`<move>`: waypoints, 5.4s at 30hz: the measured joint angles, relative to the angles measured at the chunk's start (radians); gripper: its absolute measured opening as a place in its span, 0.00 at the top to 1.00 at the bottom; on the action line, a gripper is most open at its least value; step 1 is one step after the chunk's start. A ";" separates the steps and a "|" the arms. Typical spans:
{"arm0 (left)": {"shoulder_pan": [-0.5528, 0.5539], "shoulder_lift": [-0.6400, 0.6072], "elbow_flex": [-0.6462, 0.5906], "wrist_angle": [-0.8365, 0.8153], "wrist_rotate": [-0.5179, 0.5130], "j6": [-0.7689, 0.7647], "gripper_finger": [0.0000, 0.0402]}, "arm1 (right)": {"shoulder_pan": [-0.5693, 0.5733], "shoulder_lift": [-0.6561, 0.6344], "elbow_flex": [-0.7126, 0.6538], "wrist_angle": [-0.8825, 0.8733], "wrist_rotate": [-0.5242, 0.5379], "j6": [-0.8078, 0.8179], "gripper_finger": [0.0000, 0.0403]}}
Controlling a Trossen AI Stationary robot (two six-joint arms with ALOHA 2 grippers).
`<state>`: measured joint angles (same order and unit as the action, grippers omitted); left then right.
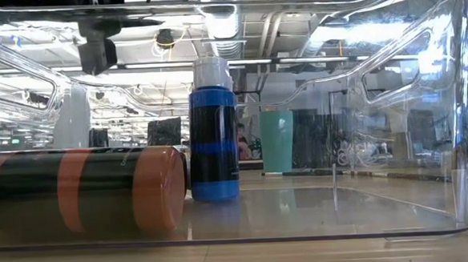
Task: Pick & Place Paint Supplies
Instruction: Put the silver paint brush into the green cup
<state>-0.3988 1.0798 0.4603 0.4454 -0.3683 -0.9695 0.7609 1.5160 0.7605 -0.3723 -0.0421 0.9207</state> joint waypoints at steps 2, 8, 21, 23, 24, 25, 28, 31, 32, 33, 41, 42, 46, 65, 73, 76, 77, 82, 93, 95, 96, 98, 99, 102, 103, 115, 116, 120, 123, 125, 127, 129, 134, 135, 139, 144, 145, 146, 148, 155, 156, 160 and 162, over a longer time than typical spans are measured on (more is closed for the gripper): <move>-0.008 0.000 0.000 0.000 0.000 0.000 0.75 | -0.001 0.025 0.000 0.021 -0.004 0.005 0.73; -0.022 0.000 0.000 0.006 -0.002 0.000 0.75 | -0.002 0.074 0.004 0.036 -0.058 0.124 0.73; -0.023 0.000 0.000 0.006 -0.008 0.004 0.75 | -0.002 0.068 0.005 0.070 -0.065 0.143 0.73; -0.023 0.000 0.000 0.006 -0.008 0.004 0.75 | -0.002 0.068 0.005 0.070 -0.066 0.144 0.73; -0.023 0.000 0.000 0.006 -0.007 0.004 0.75 | -0.002 0.068 0.005 0.069 -0.068 0.144 0.73; -0.023 0.000 0.000 0.006 -0.007 0.004 0.75 | -0.002 0.068 0.005 0.066 -0.073 0.143 0.73; -0.023 0.000 0.000 0.006 -0.007 0.004 0.75 | 0.001 0.068 0.005 0.053 -0.091 0.130 0.73; -0.023 0.000 0.000 0.005 -0.007 0.004 0.75 | 0.006 0.068 0.005 0.022 -0.092 0.127 0.73; -0.023 0.000 0.000 0.006 -0.007 0.004 0.75 | 0.006 0.068 0.005 0.014 -0.092 0.127 0.73; -0.023 0.000 0.000 0.005 -0.007 0.004 0.75 | 0.006 0.068 0.005 0.008 -0.092 0.128 0.73; -0.023 0.000 0.000 0.005 -0.008 0.011 0.75 | 0.005 0.068 0.005 0.009 -0.091 0.119 0.73; -0.023 0.000 0.000 0.005 -0.009 0.016 0.75 | 0.005 0.068 0.005 0.011 -0.091 0.119 0.73; -0.023 0.000 0.000 0.005 -0.017 0.022 0.75 | 0.005 0.067 0.005 0.013 -0.091 0.119 0.73; -0.023 0.000 0.000 0.004 -0.028 0.023 0.75 | -0.025 0.067 0.005 -0.091 -0.094 0.037 0.73; -0.023 0.000 0.000 0.004 -0.035 0.023 0.75 | 0.028 0.067 0.005 -0.103 -0.090 0.057 0.73; -0.023 0.000 0.000 0.004 -0.049 0.023 0.75 | 0.032 0.067 0.005 -0.083 -0.075 0.059 0.73; -0.023 0.000 0.000 0.004 -0.051 0.023 0.75 | 0.032 0.067 0.005 -0.075 -0.066 0.063 0.73; -0.021 0.000 0.000 0.004 -0.052 0.023 0.75 | 0.032 0.069 0.005 -0.050 -0.035 0.065 0.73; -0.021 0.000 0.000 0.004 -0.051 0.021 0.75 | 0.044 0.076 0.005 -0.052 -0.001 0.068 0.73; -0.021 0.000 0.000 0.004 -0.051 0.021 0.75 | 0.044 0.076 0.005 -0.040 0.007 0.067 0.73; -0.021 0.000 0.000 0.004 -0.051 0.021 0.75 | 0.044 0.076 0.005 -0.035 0.015 0.067 0.73; -0.021 0.000 0.000 0.004 -0.051 0.021 0.75 | 0.045 0.076 0.005 -0.027 0.023 0.067 0.73; -0.021 0.000 0.000 0.004 -0.051 0.021 0.75 | 0.045 0.076 0.005 -0.027 0.025 0.067 0.73; -0.021 0.000 0.000 0.004 -0.051 0.021 0.75 | 0.045 0.076 0.005 -0.027 0.025 0.064 0.73; -0.021 0.000 0.000 0.004 -0.051 0.021 0.75 | 0.045 0.076 0.005 -0.027 0.026 0.064 0.73; -0.021 0.000 0.000 0.004 -0.050 0.021 0.75 | 0.099 0.076 0.005 -0.014 0.079 0.068 0.73; -0.021 0.000 0.000 0.004 -0.050 0.021 0.75 | 0.102 0.076 0.005 -0.013 0.086 0.071 0.73; -0.021 0.000 0.000 0.004 -0.050 0.022 0.75 | 0.104 0.076 0.005 -0.013 0.096 0.083 0.73; -0.021 0.000 0.000 0.004 -0.050 0.022 0.75 | 0.104 0.076 0.005 -0.014 0.100 0.083 0.73; -0.021 0.000 0.000 0.004 -0.050 0.022 0.75 | 0.104 0.076 0.003 -0.014 0.112 0.083 0.73; -0.021 0.000 0.000 0.004 -0.050 0.022 0.75 | 0.104 0.076 0.002 -0.016 0.120 0.083 0.73; -0.021 0.000 0.000 0.004 -0.050 0.022 0.75 | 0.104 0.076 0.002 -0.015 0.122 0.083 0.73; -0.021 0.000 0.000 0.004 -0.050 0.022 0.75 | 0.112 0.116 0.004 -0.001 0.127 0.084 0.73; -0.021 0.000 0.000 0.004 -0.050 0.022 0.75 | 0.117 0.128 0.005 0.006 0.130 0.092 0.73; -0.021 0.000 0.000 0.004 -0.050 0.022 0.75 | 0.130 0.158 0.016 0.026 0.128 0.145 0.73; -0.021 0.000 0.000 0.004 -0.050 0.022 0.75 | 0.140 0.161 0.020 0.045 0.119 0.145 0.73; -0.021 0.000 0.000 0.004 -0.050 0.022 0.75 | 0.140 0.161 0.020 0.045 0.117 0.146 0.73; -0.021 0.000 0.000 0.004 -0.050 0.022 0.75 | 0.144 0.162 0.020 0.044 0.115 0.146 0.73; -0.021 0.000 0.000 0.004 -0.050 0.022 0.75 | 0.151 0.162 0.020 0.044 0.114 0.145 0.73; -0.021 0.000 0.000 0.003 -0.050 0.022 0.75 | 0.152 0.163 0.021 0.008 0.099 0.134 0.73; -0.021 0.000 0.000 0.001 -0.050 0.022 0.75 | 0.153 0.163 0.022 0.002 0.096 0.122 0.73; -0.021 0.000 0.000 0.000 -0.050 0.022 0.75 | 0.153 0.162 0.022 -0.010 0.095 0.067 0.73; -0.021 0.000 0.000 0.000 -0.050 0.022 0.75 | 0.154 0.162 0.022 -0.013 0.094 0.050 0.73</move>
<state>-0.4194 1.0801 0.4603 0.4450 -0.4183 -0.9478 0.9146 1.6779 0.7822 -0.3855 0.0519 0.9711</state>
